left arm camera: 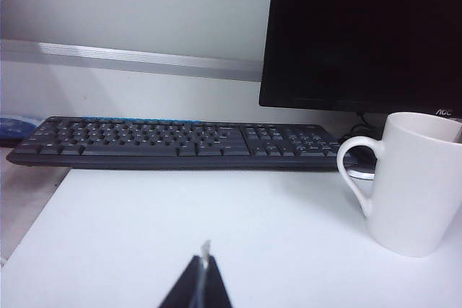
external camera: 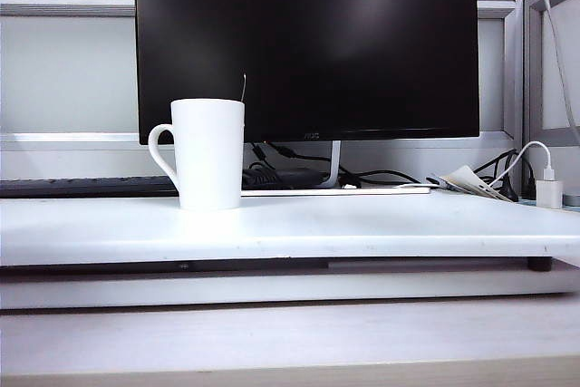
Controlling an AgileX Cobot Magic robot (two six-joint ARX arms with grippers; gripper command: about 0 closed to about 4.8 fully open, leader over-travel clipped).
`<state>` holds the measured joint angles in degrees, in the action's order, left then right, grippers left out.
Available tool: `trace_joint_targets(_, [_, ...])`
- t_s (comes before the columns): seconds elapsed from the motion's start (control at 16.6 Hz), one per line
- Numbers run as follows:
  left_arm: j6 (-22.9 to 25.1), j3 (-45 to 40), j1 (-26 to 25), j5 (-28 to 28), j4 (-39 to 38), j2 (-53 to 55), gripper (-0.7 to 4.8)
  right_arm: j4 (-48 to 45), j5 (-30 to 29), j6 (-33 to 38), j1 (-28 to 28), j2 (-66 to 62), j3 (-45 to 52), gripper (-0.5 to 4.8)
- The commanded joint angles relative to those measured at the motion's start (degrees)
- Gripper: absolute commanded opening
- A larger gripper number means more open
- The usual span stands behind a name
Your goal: Pick up a spoon and stir the liquid in the cup.
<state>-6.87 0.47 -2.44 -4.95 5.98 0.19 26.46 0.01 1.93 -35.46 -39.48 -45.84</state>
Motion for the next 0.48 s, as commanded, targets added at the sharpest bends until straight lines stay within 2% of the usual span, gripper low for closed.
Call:
trace_joint_targets(0.06, [0.4,0.1,-0.1,-0.3,0.3,0.0,-0.04,-0.9,0.1,0.2,0.0,0.2,-0.2,-0.08])
trace_joint_targets(0.36, [0.4,0.1,-0.1,-0.3,0.3,0.0,-0.04,-0.9,0.0,0.2,0.0,0.2,-0.2,-0.08])
trace_joint_targets(0.42, [0.4,0.1,-0.1,-0.3,0.3,0.0,-0.04,-0.8,0.3,-2.3,0.0,0.2,-0.2,-0.06])
trace_joint_targets(0.48, [0.4,0.1,-0.1,-0.3,0.3,0.0,-0.04,-0.6,2.2,-10.4,0.0,0.3,-0.2,-0.06])
